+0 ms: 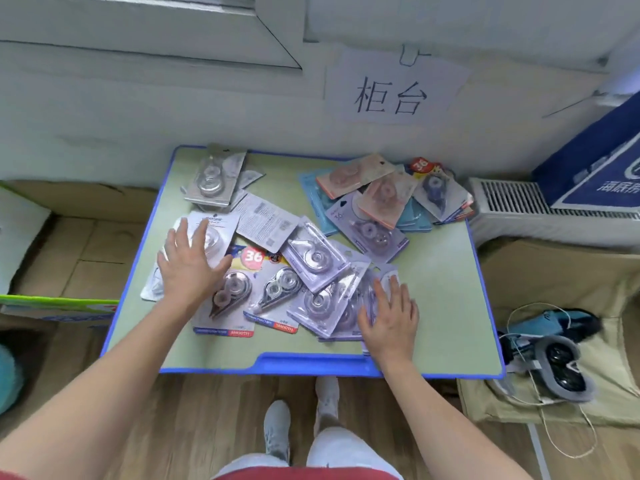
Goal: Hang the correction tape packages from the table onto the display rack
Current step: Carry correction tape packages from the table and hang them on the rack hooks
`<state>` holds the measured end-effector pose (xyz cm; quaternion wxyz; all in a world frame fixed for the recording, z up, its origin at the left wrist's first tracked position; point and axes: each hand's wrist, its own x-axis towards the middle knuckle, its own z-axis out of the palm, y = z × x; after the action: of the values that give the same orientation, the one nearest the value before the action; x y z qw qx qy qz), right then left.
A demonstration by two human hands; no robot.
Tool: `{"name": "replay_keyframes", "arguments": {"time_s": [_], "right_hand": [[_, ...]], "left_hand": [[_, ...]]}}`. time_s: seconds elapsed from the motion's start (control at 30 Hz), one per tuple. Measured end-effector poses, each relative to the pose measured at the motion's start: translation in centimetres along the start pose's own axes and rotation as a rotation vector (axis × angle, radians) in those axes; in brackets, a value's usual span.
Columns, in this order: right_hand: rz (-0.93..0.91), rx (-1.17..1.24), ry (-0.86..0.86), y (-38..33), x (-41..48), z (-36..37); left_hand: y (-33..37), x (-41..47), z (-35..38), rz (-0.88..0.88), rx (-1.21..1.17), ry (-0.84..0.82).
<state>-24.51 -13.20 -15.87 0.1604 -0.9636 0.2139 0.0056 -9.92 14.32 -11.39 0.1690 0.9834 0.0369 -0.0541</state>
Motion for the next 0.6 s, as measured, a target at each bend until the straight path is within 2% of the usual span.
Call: {"name": "replay_keyframes", "arguments": {"time_s": [0.2,0.33,0.6], "right_hand": [[-0.059,-0.06,-0.008,0.0,0.5,-0.1],[-0.068,-0.047,0.015,0.1,0.4,-0.2],[-0.048,0.018,0.025,0.6,0.0,-0.5]], "left_hand": [[-0.7,1.9,1.0,0.002,0.045,-0.077],[-0.7,1.9,1.5,-0.028,-0.036,-0.018],[-1.5,0.6,1.4,0.032,-0.066,0.069]]}}
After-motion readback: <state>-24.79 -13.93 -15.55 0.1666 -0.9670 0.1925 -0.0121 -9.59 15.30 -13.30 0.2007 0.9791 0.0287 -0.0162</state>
